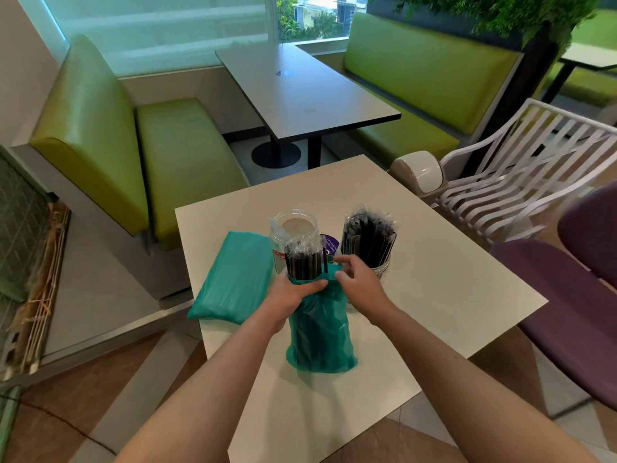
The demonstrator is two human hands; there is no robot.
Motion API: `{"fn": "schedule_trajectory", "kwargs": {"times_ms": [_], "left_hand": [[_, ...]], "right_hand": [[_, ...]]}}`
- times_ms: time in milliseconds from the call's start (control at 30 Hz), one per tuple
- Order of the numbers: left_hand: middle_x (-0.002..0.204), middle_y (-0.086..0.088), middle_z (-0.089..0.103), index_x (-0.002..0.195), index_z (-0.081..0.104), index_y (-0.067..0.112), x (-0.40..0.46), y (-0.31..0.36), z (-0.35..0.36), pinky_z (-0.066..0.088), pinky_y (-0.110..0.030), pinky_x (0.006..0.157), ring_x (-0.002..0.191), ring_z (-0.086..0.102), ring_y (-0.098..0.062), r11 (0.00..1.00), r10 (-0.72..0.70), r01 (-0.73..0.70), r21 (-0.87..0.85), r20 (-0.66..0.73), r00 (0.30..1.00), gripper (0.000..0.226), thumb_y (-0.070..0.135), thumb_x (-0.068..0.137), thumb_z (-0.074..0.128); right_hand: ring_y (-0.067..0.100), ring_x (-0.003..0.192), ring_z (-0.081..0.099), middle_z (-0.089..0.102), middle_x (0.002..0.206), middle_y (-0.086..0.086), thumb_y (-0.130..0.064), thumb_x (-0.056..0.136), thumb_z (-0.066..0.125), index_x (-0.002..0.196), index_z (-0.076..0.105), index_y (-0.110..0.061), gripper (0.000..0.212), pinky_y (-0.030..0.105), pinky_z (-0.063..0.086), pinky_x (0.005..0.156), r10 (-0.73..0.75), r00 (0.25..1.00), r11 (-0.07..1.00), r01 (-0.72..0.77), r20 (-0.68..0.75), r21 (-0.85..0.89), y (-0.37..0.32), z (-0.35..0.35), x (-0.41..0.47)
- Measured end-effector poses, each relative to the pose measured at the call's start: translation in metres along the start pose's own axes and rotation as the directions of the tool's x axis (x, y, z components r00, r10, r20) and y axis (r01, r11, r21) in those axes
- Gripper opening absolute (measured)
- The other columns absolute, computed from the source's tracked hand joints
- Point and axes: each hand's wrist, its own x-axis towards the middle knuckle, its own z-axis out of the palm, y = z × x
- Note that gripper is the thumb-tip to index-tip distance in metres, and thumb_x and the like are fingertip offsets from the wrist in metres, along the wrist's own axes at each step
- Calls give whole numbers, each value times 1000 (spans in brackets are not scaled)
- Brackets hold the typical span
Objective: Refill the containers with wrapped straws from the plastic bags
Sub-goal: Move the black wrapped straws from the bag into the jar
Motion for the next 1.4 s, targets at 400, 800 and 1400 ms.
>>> {"fn": "schedule_trajectory", "kwargs": {"times_ms": [400,800,1400], "left_hand": [[115,-6,71,128,58,15,-4,-2,1,55,-30,89,108,67,-19,998,35,-44,52,176,984,66,-5,69,82],[114,5,72,125,62,23,-7,-6,-3,52,-32,96,108,66,-13,994,-11,-4,108,142,990,62,29,69,88],[110,2,73,121,65,20,-5,3,3,51,-36,96,106,66,-16,987,-82,68,144,97,992,51,32,74,83]], "right_hand": [[13,103,65,71,108,-1,-34,76,80,116,66,-16,46,34,51,96,87,970,967,-137,227,216,-4,-3,5],[16,105,65,69,113,4,-27,94,62,121,59,-14,30,37,52,95,104,977,951,-152,186,269,-2,-5,7],[15,100,67,71,111,5,-21,91,66,119,64,-11,29,24,55,84,46,969,974,-98,244,205,-13,-20,5]]}}
